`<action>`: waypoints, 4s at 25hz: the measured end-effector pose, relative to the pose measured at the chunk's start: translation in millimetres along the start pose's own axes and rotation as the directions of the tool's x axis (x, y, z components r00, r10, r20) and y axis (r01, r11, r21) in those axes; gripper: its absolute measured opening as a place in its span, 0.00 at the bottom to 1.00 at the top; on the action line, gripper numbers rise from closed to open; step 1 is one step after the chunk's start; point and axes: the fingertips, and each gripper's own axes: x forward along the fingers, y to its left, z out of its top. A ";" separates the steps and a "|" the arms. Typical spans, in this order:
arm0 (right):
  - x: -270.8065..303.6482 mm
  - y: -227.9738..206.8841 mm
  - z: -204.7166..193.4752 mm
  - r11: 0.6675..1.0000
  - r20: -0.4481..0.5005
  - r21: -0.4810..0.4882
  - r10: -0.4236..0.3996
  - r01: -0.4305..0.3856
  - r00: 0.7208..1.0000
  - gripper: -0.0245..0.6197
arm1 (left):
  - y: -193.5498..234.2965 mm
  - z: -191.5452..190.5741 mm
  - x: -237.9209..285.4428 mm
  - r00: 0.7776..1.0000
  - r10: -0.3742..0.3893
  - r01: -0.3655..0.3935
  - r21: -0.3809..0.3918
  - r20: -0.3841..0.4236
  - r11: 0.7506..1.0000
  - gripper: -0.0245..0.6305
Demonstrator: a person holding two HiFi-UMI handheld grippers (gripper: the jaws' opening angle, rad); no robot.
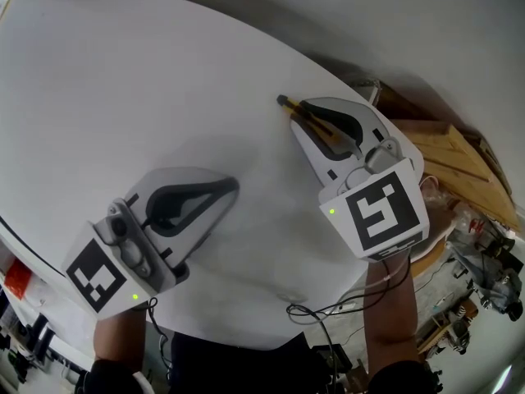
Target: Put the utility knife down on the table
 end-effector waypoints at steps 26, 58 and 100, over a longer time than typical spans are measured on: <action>-276.7 237.3 77.6 0.859 0.400 0.509 -0.279 0.041 0.873 0.05 | -190.7 8.0 -110.7 0.960 -0.280 0.273 -0.186 -0.012 0.944 0.05; -495.0 726.4 111.9 0.861 0.632 0.507 -0.345 -0.034 0.694 0.05 | -633.5 -13.8 -437.0 0.942 -0.335 0.333 0.158 -0.013 0.930 0.05; -568.3 885.3 87.3 0.890 0.687 0.450 -0.296 -0.069 0.664 0.05 | -783.9 -87.4 -488.1 0.909 -0.416 0.417 0.114 -0.033 0.902 0.05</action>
